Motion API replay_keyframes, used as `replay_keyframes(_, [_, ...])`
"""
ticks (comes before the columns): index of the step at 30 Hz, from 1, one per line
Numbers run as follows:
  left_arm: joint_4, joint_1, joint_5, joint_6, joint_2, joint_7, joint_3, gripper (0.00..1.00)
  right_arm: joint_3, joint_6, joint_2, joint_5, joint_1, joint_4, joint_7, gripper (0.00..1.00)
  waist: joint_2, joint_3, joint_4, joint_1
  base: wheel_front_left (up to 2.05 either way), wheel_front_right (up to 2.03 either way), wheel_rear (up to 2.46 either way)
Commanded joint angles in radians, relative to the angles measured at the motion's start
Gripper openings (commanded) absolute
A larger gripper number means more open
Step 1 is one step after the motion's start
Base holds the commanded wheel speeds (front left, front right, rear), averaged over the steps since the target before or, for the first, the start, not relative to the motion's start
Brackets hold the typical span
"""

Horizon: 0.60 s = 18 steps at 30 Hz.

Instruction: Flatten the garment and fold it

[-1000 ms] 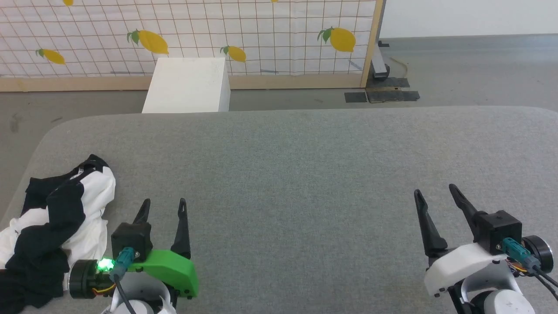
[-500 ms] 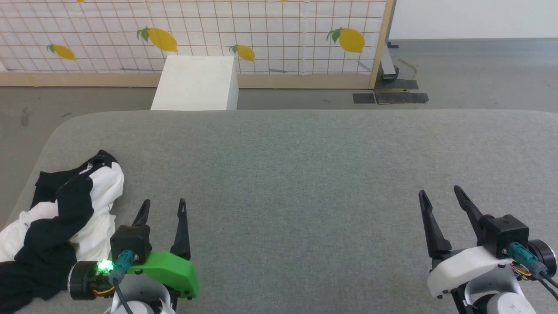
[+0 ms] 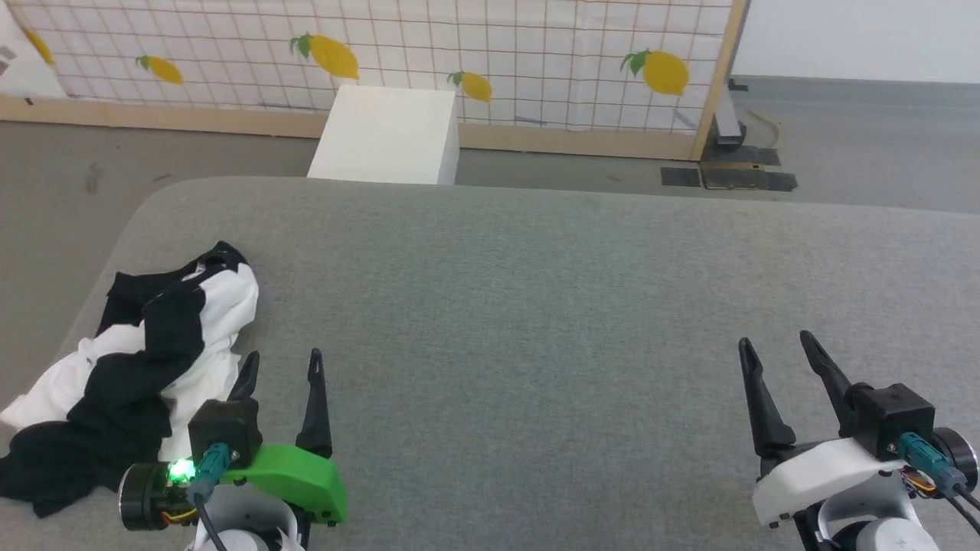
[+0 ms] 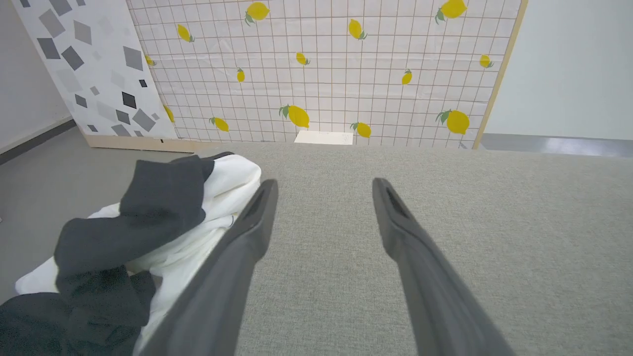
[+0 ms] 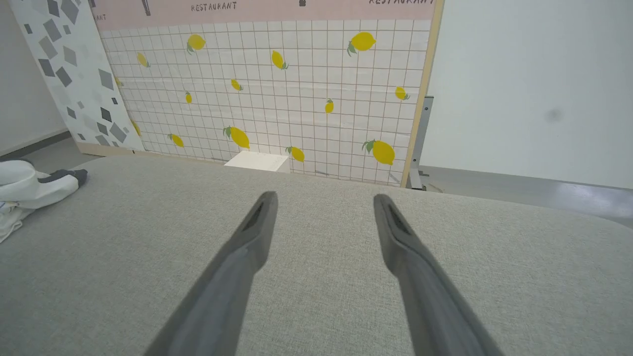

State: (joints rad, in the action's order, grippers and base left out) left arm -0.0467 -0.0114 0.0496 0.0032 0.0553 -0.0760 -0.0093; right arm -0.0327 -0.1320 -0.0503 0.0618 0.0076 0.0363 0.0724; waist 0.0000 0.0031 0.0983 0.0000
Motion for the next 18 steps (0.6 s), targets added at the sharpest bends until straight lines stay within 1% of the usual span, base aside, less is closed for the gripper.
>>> replay_keyframes(1, [-0.003,0.007,0.011,0.007,-0.001,-0.010,0.003,1.00,-0.002,0.000,0.000,0.009,0.017,0.004,0.013,1.00,0.0000,0.002,0.016,0.0000,0.00,0.00,0.00])
replay_keyframes(18, [-0.022,0.013,0.027,0.015,-0.002,-0.045,0.004,1.00,0.003,0.001,0.000,0.039,0.029,0.023,0.048,1.00,0.0000,0.002,0.100,0.0000,0.00,0.00,0.00])
